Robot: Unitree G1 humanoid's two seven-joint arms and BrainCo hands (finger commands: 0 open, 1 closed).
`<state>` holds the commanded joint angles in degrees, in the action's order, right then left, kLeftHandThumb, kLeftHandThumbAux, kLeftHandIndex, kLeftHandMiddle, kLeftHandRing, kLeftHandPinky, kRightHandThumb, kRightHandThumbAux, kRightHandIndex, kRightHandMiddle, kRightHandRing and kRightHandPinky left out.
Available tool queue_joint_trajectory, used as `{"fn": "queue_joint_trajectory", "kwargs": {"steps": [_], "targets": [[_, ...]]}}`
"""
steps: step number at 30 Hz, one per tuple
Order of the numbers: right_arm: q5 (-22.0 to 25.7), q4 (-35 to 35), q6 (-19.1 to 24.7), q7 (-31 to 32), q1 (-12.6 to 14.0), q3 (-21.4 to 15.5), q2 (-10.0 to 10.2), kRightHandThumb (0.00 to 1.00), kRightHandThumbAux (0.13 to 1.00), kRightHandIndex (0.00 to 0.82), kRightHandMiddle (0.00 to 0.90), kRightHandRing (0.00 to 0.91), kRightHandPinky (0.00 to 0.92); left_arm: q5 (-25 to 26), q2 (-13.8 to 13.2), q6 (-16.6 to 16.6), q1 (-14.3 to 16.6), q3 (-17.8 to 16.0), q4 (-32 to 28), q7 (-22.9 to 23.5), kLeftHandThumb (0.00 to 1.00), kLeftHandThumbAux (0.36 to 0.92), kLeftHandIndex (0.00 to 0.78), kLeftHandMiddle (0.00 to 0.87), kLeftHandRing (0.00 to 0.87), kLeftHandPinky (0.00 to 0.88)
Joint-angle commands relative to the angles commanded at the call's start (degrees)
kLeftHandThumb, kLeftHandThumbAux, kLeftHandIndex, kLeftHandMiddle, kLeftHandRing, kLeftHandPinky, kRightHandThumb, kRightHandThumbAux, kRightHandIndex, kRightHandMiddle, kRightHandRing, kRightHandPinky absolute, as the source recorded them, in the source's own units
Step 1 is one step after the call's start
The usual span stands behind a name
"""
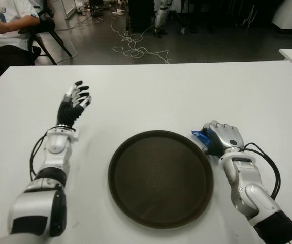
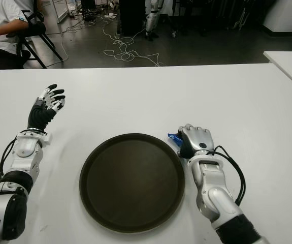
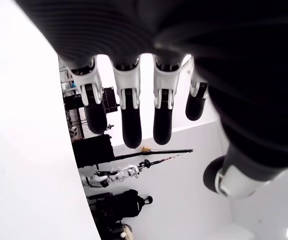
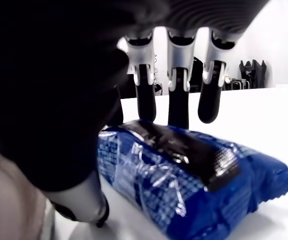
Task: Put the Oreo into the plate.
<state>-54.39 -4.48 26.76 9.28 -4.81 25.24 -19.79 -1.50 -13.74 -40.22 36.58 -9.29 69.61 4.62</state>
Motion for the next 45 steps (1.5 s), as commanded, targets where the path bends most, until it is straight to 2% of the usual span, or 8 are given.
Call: {"fn": "queue_joint_trajectory", "kwargs": {"steps": [5, 13, 23, 29, 37, 45], "targets": [[0.87, -0.13, -0.86, -0.38, 0.03, -0.55, 0.15, 0.19, 0.862, 0.519, 0.666, 0.697, 0.722, 0.01, -0.05, -0.21, -0.06, 0.03, -0.01, 0.02, 0.297, 0.624, 0.115, 0.213, 0.193, 0.183], [1.71, -0.13, -1.87, -1.38, 0.25, -1.17, 0.32, 0.138, 0.869, 0.534, 0.707, 0.743, 0.755, 0.32, -0.04, -0.29, -0.08, -0.23, 0.03, 0.07, 0.309, 0.621, 0.111, 0.211, 0.193, 0.195], [1.99, -0.07, -2.69, -1.84, 0.36, -1.54, 0.26, 0.072, 0.877, 0.521, 0.693, 0.721, 0.727, 0.23, -0.11, -0.55, -0.22, -0.17, -0.13, -0.03, 0.298, 0.622, 0.108, 0.205, 0.187, 0.193], [2.56, -0.05, -3.56, -2.04, 0.39, -1.9, 0.24, 0.072, 0.882, 0.535, 0.703, 0.727, 0.73, 0.26, -0.12, -0.63, -0.21, -0.19, -0.09, 0.01, 0.311, 0.629, 0.108, 0.205, 0.189, 0.191], [3.58, -0.71, -3.72, -2.34, 0.06, -2.4, 0.48, 0.022, 0.892, 0.493, 0.683, 0.719, 0.712, 0.36, -0.16, -0.59, -0.2, -0.27, 0.0, 0.13, 0.32, 0.65, 0.115, 0.208, 0.19, 0.19], [4.73, -2.46, -4.89, -3.43, -0.58, -2.57, 0.33, 0.061, 0.896, 0.518, 0.689, 0.714, 0.706, 0.28, -0.08, -0.75, -0.2, -0.24, 0.07, -0.01, 0.31, 0.634, 0.111, 0.207, 0.189, 0.183]]}}
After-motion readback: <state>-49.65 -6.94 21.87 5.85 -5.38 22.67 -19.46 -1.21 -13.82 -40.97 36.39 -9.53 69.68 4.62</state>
